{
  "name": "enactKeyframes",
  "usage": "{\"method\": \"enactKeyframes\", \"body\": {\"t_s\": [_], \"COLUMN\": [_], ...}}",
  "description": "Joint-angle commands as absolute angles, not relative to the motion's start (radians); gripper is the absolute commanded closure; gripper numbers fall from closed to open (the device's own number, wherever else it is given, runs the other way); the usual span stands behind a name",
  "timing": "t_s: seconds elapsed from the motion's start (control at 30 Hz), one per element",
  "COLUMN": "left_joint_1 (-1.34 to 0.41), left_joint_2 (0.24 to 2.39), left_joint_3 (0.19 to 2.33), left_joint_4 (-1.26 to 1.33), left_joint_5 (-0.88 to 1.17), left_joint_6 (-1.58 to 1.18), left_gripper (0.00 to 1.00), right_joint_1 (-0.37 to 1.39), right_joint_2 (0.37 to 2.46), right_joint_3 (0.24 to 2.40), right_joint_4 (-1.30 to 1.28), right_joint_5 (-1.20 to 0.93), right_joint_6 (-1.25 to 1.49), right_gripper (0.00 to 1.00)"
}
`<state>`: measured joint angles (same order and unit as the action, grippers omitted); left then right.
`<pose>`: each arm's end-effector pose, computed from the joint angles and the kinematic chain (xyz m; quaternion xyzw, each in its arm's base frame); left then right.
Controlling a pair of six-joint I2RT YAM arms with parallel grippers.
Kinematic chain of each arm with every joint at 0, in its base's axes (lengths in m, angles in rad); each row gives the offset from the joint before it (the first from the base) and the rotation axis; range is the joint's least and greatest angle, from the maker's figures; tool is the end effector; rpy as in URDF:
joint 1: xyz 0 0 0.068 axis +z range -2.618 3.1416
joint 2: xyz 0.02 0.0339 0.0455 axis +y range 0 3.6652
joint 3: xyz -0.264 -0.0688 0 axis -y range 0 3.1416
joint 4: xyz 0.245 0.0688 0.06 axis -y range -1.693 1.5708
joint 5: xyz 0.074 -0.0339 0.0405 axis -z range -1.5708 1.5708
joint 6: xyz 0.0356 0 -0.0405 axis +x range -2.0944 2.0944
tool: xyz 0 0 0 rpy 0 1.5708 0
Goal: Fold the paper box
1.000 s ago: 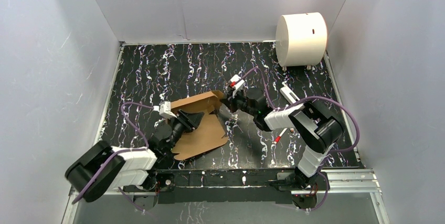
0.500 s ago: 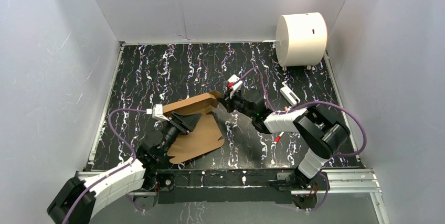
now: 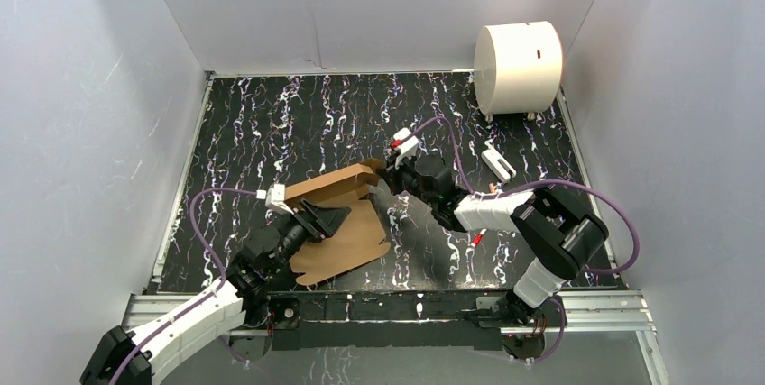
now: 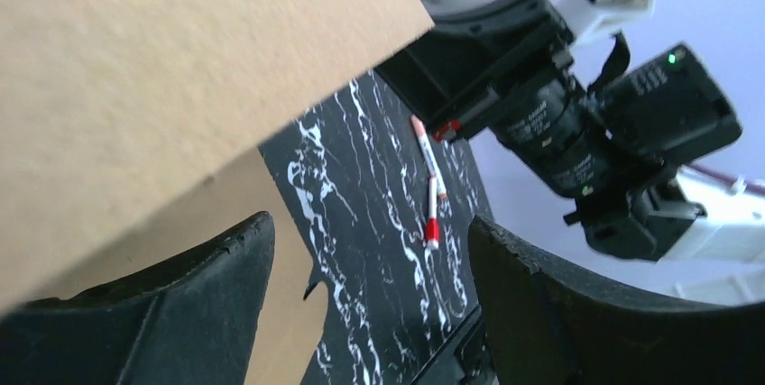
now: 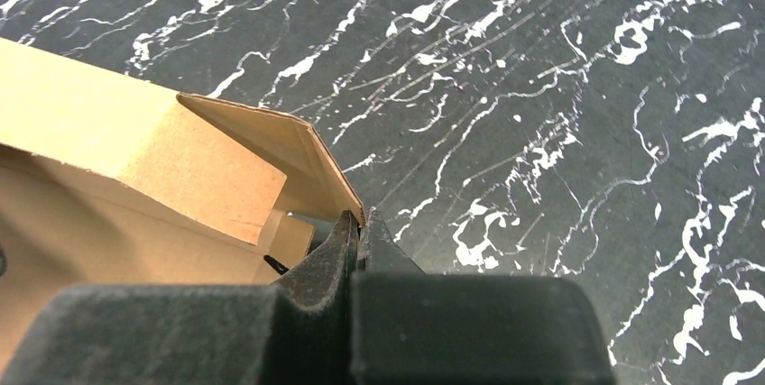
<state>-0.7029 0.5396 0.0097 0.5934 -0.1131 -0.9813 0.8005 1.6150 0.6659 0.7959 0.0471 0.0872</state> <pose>0.1128 -0.0903 0.1840 -0.1356 0.6709 -0.5174 0.5136 0.2320 0.2367 0.1963 -0.2506 0.7165 0.2633 0.5954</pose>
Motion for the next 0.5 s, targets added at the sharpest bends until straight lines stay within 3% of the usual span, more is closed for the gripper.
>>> {"method": "enactKeyframes", "body": {"t_s": [0.0,0.1,0.27,0.47], "left_joint_1": [-0.689,-0.689,-0.689,-0.688], "left_joint_2": [0.52,0.498,0.457,0.499], "left_joint_3": [0.002,0.028,0.044,-0.05], "left_joint_4": [0.584,0.573,0.484,0.784], "left_joint_5": [-0.101,-0.009,-0.044,0.22], "left_joint_6": [-0.821,-0.701,-0.624,-0.457], "left_gripper": [0.23,0.23,0.21,0.22], "right_joint_1": [0.736,0.73,0.698,0.666], "right_joint_2": [1.592,1.583,1.544,1.485], "right_joint_3": [0.69,0.686,0.668,0.665], "right_joint_4": [0.7,0.677,0.625,0.563], "right_joint_5": [0.416,0.451,0.513,0.468], "right_joint_6": [0.074,0.068,0.09,0.069], "right_gripper": [1.0,1.0,1.0,1.0]}}
